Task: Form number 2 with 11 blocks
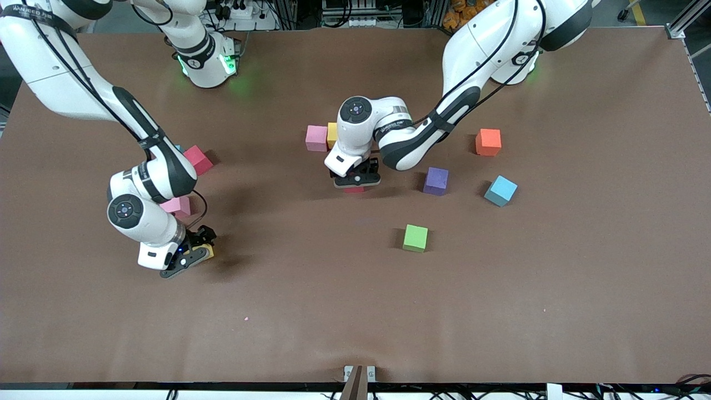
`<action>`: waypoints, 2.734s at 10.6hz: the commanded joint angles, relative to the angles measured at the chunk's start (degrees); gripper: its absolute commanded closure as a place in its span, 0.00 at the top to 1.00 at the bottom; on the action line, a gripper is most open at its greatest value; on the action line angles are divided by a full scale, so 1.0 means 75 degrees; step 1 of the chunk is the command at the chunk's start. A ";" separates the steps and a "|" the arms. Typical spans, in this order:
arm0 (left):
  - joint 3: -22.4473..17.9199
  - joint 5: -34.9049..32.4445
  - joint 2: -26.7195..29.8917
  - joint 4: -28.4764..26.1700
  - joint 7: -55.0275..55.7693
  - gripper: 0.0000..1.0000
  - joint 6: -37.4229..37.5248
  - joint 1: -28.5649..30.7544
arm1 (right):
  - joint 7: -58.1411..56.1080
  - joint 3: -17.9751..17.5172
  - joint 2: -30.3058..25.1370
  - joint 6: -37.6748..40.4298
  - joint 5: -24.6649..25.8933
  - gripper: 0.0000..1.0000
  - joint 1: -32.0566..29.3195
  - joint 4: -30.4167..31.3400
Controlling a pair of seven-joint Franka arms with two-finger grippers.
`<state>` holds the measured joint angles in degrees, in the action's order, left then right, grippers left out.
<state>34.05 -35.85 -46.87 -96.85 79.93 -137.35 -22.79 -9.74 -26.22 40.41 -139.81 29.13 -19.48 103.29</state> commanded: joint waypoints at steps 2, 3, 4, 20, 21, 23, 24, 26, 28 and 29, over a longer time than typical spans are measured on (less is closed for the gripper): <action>-0.0040 -0.0096 0.0329 0.0128 0.0182 1.00 0.0091 0.0190 | -0.0049 -0.0113 0.0002 -0.0062 0.0171 0.78 -0.0191 0.0045; -0.0006 -0.0072 0.0517 0.0128 0.0276 1.00 0.0138 0.0365 | -0.0072 -0.0113 0.0002 -0.0062 0.0171 0.66 -0.0180 0.0080; 0.0006 -0.0061 0.0774 0.0117 0.0416 1.00 0.0243 0.0518 | -0.0223 -0.0125 -0.0033 -0.0027 0.0147 0.46 -0.0122 0.0092; -0.0673 0.1498 0.0731 0.0656 0.6131 1.00 0.0384 0.2078 | -0.3963 -0.0454 -0.1230 0.0654 -0.0662 0.26 0.3403 0.0455; -0.0708 0.1498 0.0625 0.0656 0.6357 1.00 0.0361 0.2078 | -0.3963 -0.0453 -0.0985 0.0490 -0.0662 0.26 0.3696 0.0455; -0.0826 0.1557 0.0426 0.0725 0.6557 1.00 0.0279 0.2066 | -0.3963 -0.0465 -0.0608 0.0407 -0.0661 0.26 0.3804 0.0443; -0.0826 0.1557 0.0285 0.0830 0.6709 1.00 0.0244 0.2066 | -0.3963 -0.0476 -0.0619 0.0395 -0.0662 0.26 0.3828 0.0443; -0.0861 0.1498 0.0121 0.0913 0.6781 1.00 0.0244 0.1984 | -0.3951 -0.0523 -0.0538 0.0383 -0.0673 0.26 0.3852 0.0443; -0.0908 0.1498 0.0062 0.0913 0.6769 1.00 0.0244 0.1926 | -0.3823 -0.0733 -0.0444 0.0383 -0.0812 0.26 0.3875 0.0443; -0.0977 0.1498 0.0027 0.0913 0.6769 1.00 0.0244 0.1879 | -0.3822 -0.0734 -0.0432 0.0395 -0.0895 0.26 0.3921 0.0455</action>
<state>27.96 -25.36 -46.01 -91.34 130.07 -135.55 -7.24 -37.96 -31.28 36.72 -136.77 24.03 9.53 106.81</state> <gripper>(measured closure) 0.000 0.436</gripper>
